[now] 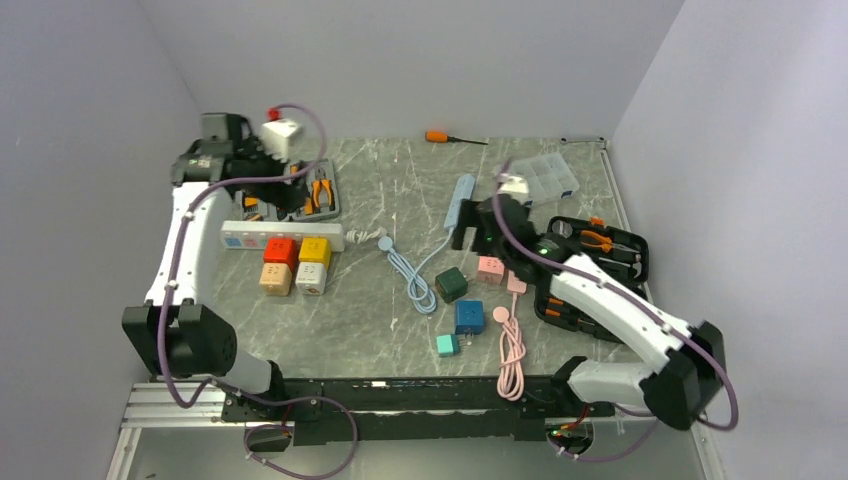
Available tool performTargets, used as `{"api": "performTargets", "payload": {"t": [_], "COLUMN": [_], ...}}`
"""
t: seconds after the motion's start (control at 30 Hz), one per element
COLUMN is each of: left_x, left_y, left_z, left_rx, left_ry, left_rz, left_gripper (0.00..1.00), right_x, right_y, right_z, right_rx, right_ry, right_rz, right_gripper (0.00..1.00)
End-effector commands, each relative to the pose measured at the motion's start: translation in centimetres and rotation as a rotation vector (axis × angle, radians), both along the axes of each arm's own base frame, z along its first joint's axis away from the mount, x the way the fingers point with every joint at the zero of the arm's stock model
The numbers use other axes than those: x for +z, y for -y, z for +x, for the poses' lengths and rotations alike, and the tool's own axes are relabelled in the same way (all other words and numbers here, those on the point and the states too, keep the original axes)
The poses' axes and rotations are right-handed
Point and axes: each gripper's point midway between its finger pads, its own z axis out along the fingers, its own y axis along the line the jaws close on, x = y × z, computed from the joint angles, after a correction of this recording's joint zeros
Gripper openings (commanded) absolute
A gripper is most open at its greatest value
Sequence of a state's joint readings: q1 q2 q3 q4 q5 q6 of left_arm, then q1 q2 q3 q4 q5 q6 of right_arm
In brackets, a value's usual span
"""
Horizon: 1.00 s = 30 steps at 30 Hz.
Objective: Pull the plug off the socket
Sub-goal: Move the socket to the center of the board.
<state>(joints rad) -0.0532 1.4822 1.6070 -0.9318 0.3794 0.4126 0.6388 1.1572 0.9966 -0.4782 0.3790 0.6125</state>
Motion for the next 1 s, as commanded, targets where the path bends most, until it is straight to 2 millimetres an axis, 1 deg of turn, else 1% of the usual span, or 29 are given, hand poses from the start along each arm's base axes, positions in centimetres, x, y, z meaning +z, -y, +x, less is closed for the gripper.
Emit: {"api": "performTargets", "payload": {"t": [0.0, 0.07, 0.1, 0.17, 0.27, 0.37, 0.5, 0.57, 0.67, 0.7, 0.8, 0.87, 0.97], "left_x": [-3.2, -5.1, -6.1, -7.8, -9.7, -10.4, -11.3, -11.9, -13.3, -13.9, -15.9, -16.9, -17.8], "left_y": [-8.7, -11.2, -11.9, -12.8, -13.2, -13.3, -13.2, -12.9, -12.8, -12.5, -12.0, -12.0, -11.9], "left_z": [0.1, 0.3, 0.3, 0.4, 0.9, 2.0, 3.9, 4.6, 5.3, 5.3, 4.3, 3.6, 2.6], "left_rx": [0.166, 0.226, 0.241, 0.256, 0.264, 0.27, 0.277, 0.266, 0.251, 0.229, 0.182, 0.158, 0.123], "left_ry": [-0.052, -0.09, -0.107, -0.133, -0.151, -0.156, -0.166, -0.184, -0.21, -0.23, -0.317, -0.331, -0.339], "left_rz": [0.021, 0.04, 0.046, 0.053, 0.06, 0.041, -0.007, -0.036, -0.043, -0.053, -0.065, -0.045, -0.029], "left_gripper": [0.99, 0.99, 0.99, 0.99, 0.99, 0.99, 0.99, 0.99, 0.99, 0.99, 0.99, 0.99, 0.99], "right_x": [1.2, 1.1, 1.1, 1.2, 1.0, 0.4, -1.2, -1.9, -2.5, -2.6, -3.0, -3.1, -3.1], "right_y": [-6.1, -8.0, -8.7, -9.9, -10.5, -10.7, -10.9, -10.5, -9.9, -9.7, -9.2, -9.0, -9.0], "right_z": [0.4, 0.5, 0.3, -0.2, -1.3, -2.5, -4.4, -5.1, -6.0, -6.2, -6.7, -6.9, -7.0], "right_rx": [0.147, 0.182, 0.2, 0.234, 0.256, 0.28, 0.309, 0.308, 0.304, 0.301, 0.298, 0.297, 0.302], "right_ry": [0.034, 0.025, 0.022, 0.034, 0.051, 0.056, 0.036, 0.024, 0.019, 0.019, 0.02, 0.024, 0.025], "right_rz": [0.019, -0.002, -0.009, -0.014, -0.03, -0.029, -0.011, -0.008, 0.0, 0.001, 0.007, 0.013, 0.018], "right_gripper": [1.0, 1.0, 1.0, 1.0, 1.0, 1.0, 1.0, 1.0, 1.0, 1.0, 1.0, 1.0, 1.0]}}
